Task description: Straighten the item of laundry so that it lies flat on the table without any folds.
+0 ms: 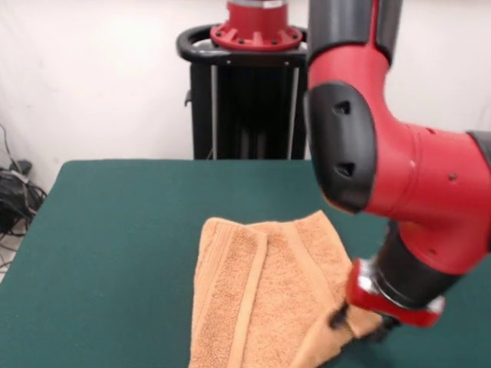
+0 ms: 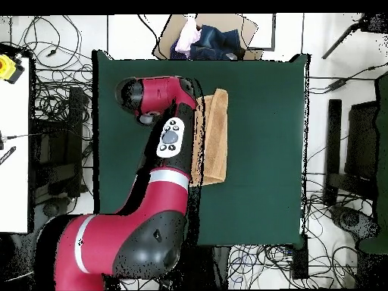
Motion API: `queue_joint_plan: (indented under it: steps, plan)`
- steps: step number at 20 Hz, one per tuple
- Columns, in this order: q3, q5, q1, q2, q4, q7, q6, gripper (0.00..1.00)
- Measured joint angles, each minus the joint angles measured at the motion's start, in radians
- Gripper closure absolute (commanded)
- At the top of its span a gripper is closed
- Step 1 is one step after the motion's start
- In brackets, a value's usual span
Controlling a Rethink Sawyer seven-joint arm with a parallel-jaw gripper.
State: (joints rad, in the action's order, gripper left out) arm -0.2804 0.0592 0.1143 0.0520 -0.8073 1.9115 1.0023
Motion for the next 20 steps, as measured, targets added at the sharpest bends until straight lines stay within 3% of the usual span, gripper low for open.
queue_joint_plan:
  steps: [9, 20]
  plan:
    - [0.0, -0.11, -0.081, 0.162, -0.252, 0.0, -0.069, 0.0]
    - [0.002, -0.167, -0.128, 0.237, -0.309, 0.0, -0.081, 0.0]
